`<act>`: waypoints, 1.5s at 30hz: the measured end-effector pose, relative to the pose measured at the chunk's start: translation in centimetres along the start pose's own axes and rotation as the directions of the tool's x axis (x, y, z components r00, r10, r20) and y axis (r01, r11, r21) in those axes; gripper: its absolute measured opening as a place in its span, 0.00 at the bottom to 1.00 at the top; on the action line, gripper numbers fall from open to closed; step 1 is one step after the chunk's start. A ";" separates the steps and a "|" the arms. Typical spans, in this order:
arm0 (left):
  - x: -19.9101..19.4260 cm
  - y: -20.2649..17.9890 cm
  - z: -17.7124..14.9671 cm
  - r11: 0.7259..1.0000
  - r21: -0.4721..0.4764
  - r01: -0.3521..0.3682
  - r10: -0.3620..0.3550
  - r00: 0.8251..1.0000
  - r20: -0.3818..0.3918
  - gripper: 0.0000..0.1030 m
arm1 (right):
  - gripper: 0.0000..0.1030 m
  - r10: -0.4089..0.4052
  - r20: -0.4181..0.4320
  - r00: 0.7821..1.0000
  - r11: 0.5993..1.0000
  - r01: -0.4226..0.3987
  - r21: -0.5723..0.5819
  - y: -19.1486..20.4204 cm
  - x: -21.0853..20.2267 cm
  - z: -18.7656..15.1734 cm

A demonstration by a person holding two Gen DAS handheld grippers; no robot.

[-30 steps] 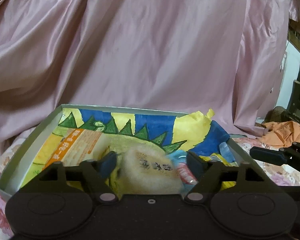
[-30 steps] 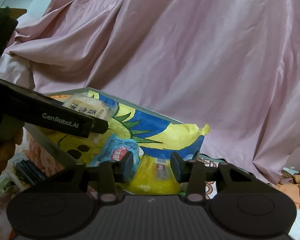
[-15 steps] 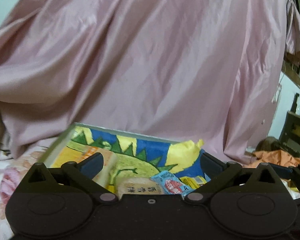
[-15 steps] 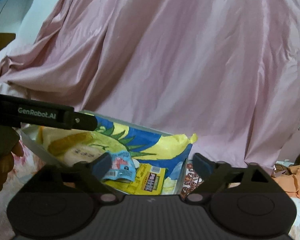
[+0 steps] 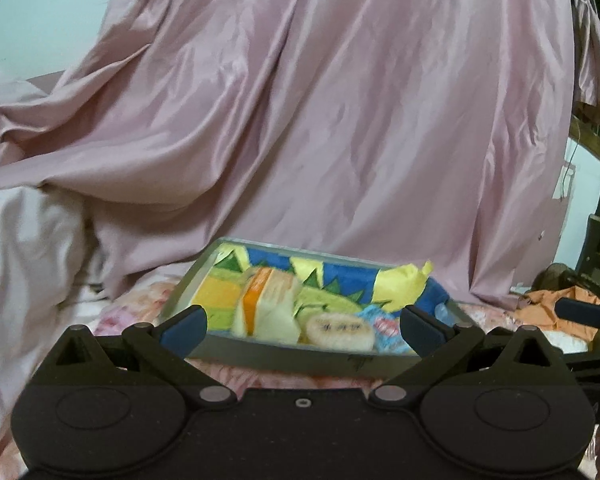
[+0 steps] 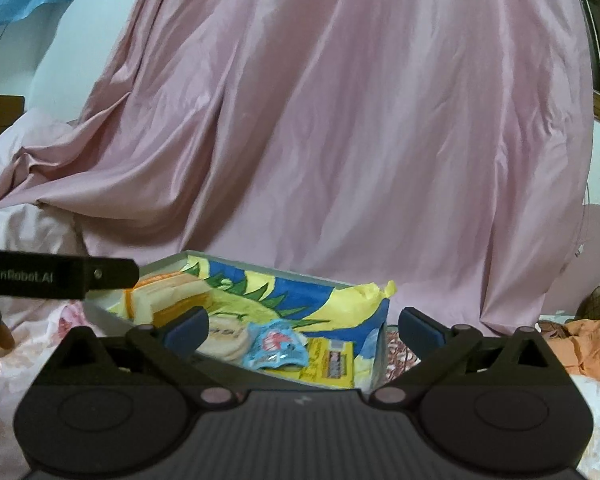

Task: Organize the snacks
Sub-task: 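Move both tools back over the remaining snacks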

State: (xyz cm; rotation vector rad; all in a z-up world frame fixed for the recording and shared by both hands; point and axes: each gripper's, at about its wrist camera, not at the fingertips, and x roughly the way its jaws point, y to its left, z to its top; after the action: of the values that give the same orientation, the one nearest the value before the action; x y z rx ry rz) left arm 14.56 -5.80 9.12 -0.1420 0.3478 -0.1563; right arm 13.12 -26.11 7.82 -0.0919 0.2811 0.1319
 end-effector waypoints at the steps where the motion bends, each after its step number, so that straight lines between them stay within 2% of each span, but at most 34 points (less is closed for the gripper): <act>1: -0.5 0.2 -0.3 1.000 0.002 -0.006 0.006 1.000 -0.005 0.99 | 1.00 0.002 -0.002 1.000 1.000 -0.002 -0.003 0.2 -0.4 -0.1; 16: -6.8 3.0 -5.6 0.993 0.072 -0.095 0.103 0.988 -0.111 0.99 | 1.00 0.058 -0.081 0.995 0.998 -0.058 0.009 3.9 -5.1 -3.0; 24: -8.0 4.0 -8.6 0.993 0.073 -0.097 0.108 0.979 -0.173 0.99 | 1.00 0.075 -0.141 0.987 0.997 -0.074 0.011 5.4 -7.1 -5.2; 33: -6.5 4.3 -10.8 0.993 0.099 -0.065 0.091 0.953 -0.288 0.99 | 1.00 0.081 -0.260 0.962 0.996 -0.084 0.001 6.4 -8.1 -8.2; 39: -5.8 4.6 -11.5 0.994 0.093 -0.058 0.085 0.942 -0.325 0.99 | 1.00 0.091 -0.337 0.937 0.996 -0.092 0.013 6.9 -7.5 -9.9; 45: -5.3 4.8 -11.9 0.994 0.099 -0.056 0.086 0.938 -0.336 0.99 | 1.00 0.083 -0.390 0.917 0.996 -0.088 0.006 7.3 -6.6 -10.9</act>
State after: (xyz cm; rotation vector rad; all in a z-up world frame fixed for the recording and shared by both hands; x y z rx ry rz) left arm 6.07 -1.49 -1.04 -0.0134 0.6900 -0.1242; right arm 2.82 -20.86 -1.21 -0.1178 0.6845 0.2031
